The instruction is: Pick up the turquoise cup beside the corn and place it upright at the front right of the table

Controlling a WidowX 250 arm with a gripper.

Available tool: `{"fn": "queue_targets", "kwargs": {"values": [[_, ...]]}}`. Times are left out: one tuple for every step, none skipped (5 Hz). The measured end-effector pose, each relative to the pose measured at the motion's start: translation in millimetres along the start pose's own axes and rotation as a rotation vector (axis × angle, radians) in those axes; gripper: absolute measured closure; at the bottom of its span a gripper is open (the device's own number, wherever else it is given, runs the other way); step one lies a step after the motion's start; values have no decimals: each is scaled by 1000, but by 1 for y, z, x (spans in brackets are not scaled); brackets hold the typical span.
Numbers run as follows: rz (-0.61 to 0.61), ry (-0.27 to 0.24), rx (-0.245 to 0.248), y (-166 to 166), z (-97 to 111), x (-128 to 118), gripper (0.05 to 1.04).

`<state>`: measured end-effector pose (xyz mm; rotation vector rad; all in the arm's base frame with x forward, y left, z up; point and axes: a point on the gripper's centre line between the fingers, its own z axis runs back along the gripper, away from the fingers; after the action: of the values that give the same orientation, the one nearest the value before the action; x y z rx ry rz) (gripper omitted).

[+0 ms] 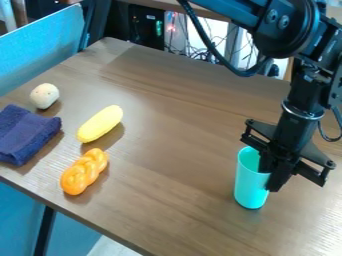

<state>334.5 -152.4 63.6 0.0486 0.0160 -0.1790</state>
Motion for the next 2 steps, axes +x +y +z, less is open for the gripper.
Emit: {"fn": "queue_targets", "kwargs": {"values": [[22, 16, -15, -1, -8, -6, 747], [35, -24, -27, 1, 2, -8, 443]]}}
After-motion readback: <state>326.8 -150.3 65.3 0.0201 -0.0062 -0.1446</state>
